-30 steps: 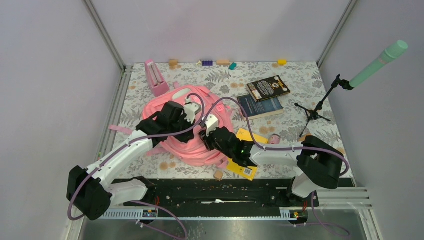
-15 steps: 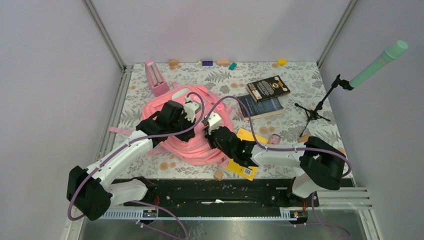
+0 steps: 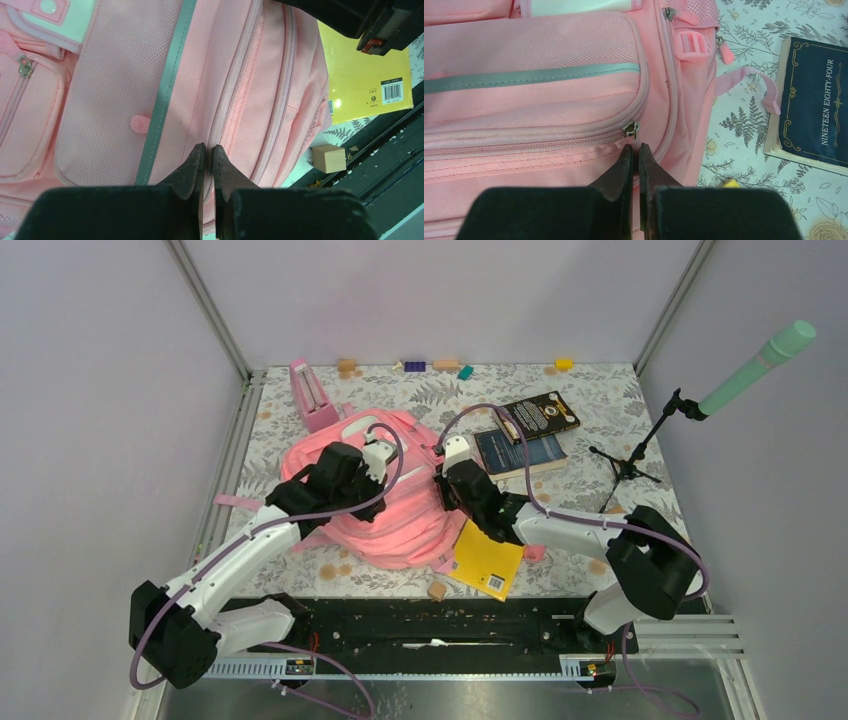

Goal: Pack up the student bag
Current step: Zip the student bag at the center of the board.

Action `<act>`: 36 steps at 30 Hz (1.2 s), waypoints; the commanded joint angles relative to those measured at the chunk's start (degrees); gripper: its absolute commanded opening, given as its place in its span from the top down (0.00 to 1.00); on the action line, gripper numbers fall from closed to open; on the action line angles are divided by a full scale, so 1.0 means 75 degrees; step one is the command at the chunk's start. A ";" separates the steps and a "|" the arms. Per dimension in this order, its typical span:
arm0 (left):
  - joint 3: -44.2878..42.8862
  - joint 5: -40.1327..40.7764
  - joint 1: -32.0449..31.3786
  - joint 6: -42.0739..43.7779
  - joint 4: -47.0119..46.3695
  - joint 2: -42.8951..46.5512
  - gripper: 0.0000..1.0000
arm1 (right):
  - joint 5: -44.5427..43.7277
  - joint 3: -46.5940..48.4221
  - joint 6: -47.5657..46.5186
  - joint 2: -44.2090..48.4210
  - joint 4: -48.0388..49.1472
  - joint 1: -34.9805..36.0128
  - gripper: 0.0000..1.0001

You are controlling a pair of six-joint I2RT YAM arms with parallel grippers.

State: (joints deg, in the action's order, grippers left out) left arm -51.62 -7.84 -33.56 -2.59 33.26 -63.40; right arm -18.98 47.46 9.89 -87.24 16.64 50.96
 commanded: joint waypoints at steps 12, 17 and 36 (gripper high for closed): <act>-0.0127 -0.0784 0.0049 0.0063 -0.1051 0.0585 0.36 | 0.1865 0.0599 0.0421 0.0511 -0.1052 -0.0232 1.00; -0.0372 -0.1559 -0.0092 -0.0015 -0.1763 0.0075 0.22 | 0.2237 0.0639 0.0472 0.0485 -0.1053 -0.0235 1.00; -0.0305 0.0165 -0.0771 0.0588 -0.2026 -0.1480 0.20 | 0.2816 0.0182 0.0911 0.0856 -0.0481 -0.0233 1.00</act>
State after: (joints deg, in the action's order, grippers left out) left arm -54.54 -11.55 -39.11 0.10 21.47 -73.71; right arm -0.56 49.19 15.46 -84.14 8.32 49.32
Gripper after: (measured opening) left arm 0.806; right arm 0.030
